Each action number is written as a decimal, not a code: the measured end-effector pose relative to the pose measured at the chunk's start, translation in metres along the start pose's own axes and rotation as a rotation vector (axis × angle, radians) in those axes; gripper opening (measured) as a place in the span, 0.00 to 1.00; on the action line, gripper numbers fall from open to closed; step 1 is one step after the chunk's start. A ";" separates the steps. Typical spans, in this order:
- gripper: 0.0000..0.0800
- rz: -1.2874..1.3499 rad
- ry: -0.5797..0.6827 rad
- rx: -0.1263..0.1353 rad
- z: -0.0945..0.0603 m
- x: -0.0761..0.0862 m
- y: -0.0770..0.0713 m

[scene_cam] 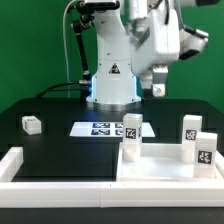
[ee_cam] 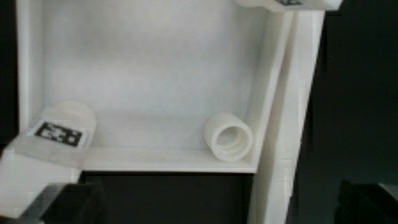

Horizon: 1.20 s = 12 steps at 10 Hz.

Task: Assemble square table

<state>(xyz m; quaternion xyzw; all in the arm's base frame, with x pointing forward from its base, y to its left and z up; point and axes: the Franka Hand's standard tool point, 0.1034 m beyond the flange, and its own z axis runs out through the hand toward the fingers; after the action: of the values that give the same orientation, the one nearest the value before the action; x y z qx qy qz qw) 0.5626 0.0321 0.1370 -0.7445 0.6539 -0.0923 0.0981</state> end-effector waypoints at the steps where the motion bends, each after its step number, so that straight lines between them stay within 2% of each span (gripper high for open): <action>1: 0.81 -0.092 0.002 -0.004 0.003 -0.002 0.000; 4: 0.81 -0.304 0.006 -0.005 0.003 0.001 0.002; 5: 0.81 -0.433 0.020 -0.001 0.003 0.010 0.009; 7: 0.81 -0.639 0.019 -0.008 -0.005 0.029 0.034; 8: 0.81 -0.774 0.034 -0.010 -0.008 0.046 0.050; 9: 0.81 -0.866 0.056 -0.024 -0.006 0.060 0.068; 10: 0.81 -0.931 0.066 -0.039 -0.003 0.066 0.076; 12: 0.81 -1.058 0.066 -0.046 -0.001 0.065 0.076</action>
Offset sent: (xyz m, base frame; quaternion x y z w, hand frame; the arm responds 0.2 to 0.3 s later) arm 0.0000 0.0000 0.0000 0.0000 0.0000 -0.1938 0.9810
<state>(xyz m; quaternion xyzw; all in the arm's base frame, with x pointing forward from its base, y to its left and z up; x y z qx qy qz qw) 0.4977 -0.0423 0.1183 -0.9713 0.1934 -0.1382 0.0011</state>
